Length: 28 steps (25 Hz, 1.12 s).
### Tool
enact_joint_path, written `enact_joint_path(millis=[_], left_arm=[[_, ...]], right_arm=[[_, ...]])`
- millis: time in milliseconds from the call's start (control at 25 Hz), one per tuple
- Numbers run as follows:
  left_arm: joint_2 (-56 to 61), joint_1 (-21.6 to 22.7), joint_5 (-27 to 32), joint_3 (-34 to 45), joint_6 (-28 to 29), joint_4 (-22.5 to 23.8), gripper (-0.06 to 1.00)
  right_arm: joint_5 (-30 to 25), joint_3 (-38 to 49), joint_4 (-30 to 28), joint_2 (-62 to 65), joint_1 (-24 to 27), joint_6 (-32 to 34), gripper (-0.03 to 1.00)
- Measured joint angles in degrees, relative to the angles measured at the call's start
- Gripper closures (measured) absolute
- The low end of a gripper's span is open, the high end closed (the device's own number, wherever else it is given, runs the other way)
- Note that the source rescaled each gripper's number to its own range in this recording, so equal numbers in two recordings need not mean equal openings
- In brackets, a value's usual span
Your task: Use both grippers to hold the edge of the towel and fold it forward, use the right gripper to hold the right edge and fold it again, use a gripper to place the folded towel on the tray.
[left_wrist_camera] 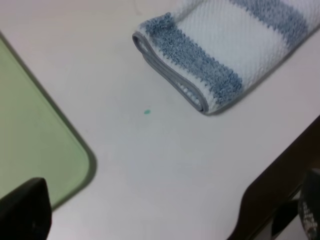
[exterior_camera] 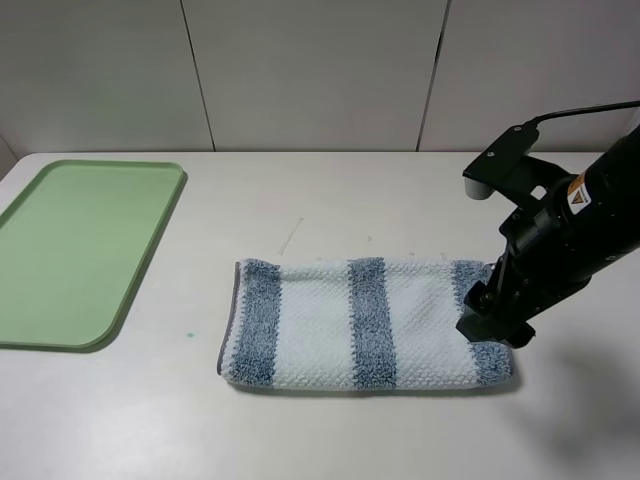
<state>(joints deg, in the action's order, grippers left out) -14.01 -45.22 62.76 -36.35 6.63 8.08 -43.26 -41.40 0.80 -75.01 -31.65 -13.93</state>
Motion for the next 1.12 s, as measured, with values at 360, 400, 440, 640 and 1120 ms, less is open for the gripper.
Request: enact_joint_path(millis=[360,400,440,640,1120], left_arm=[[9.8,0.0,4.6,5.5,2.2,0.4,-0.05],[9.8,0.0,4.6,5.5,2.2,0.8,-0.05],[9.8,0.0,4.5,5.5,2.2,1.2,-0.05],[9.8,0.0,2.5,6.0,2.4,2.9,-0.05],[9.8,0.0,-1.8,7.9,3.2,3.1,-0.05]], right_arm=[[1.2,0.0,0.7,0.0,0.0,0.0,-0.03],[1.3,0.0,0.8,0.0,0.0,0.0,-0.03],[1.3,0.0,0.9,0.0,0.0,0.0,-0.03],[1.6,0.0,1.3,0.0,0.0,0.0,-0.03],[3.7,0.0,3.9,0.0,0.0,3.2,-0.03]])
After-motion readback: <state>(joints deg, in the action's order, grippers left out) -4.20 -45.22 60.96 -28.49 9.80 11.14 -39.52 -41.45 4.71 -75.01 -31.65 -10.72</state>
